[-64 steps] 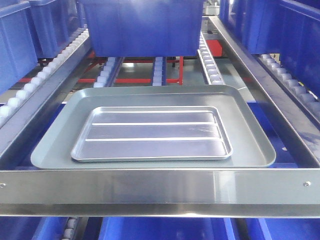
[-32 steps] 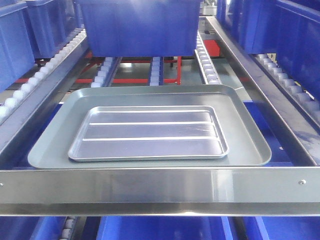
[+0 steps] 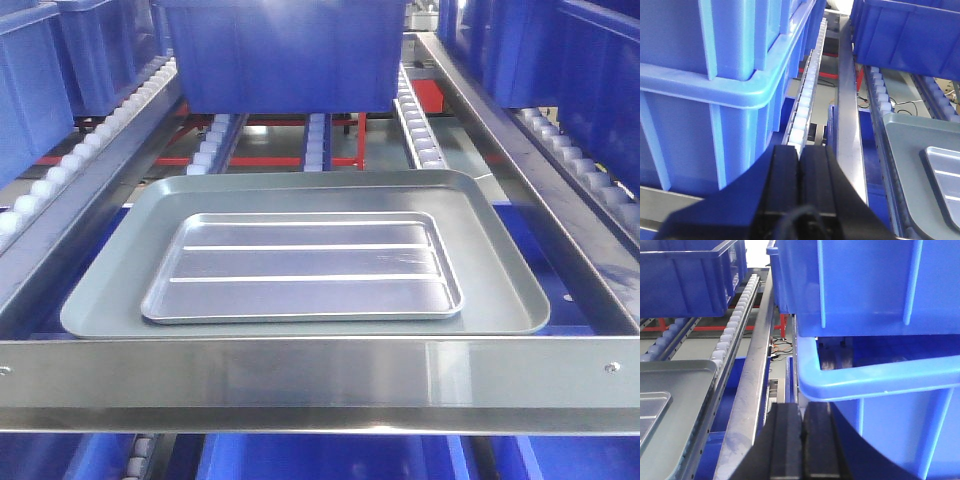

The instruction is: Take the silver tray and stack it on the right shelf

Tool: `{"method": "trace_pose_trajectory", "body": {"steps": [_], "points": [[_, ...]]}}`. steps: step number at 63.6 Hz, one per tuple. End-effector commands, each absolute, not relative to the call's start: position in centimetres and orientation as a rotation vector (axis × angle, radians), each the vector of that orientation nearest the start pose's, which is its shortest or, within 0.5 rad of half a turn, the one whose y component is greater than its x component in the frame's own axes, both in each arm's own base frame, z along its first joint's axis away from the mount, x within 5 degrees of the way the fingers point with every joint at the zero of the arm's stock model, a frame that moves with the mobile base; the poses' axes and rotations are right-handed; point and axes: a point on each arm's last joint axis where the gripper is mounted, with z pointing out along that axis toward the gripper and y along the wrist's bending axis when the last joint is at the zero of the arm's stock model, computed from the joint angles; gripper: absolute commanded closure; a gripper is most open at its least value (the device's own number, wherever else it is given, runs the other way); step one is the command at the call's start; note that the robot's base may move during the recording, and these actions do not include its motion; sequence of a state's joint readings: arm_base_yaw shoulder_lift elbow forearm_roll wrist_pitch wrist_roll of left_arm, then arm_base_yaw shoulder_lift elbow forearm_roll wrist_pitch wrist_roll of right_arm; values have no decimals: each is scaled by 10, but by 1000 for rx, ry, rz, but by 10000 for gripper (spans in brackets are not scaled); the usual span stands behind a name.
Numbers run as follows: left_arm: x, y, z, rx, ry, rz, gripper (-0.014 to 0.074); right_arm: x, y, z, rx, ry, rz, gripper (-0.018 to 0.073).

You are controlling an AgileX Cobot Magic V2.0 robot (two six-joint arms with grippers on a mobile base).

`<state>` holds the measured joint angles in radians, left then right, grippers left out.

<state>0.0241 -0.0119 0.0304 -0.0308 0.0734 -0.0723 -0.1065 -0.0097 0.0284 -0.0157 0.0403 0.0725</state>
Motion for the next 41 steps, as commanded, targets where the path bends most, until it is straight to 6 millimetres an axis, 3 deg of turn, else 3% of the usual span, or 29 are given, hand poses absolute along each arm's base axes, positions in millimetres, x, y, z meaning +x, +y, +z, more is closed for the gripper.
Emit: {"method": "trace_pose_trajectory", "body": {"steps": [1, 41], "points": [[56, 1, 200, -98, 1489, -71, 689, 53, -6, 217, 98, 1401, -59, 510], [56, 1, 200, -98, 1489, -71, 689, 53, -6, 217, 98, 1401, -59, 510]]}}
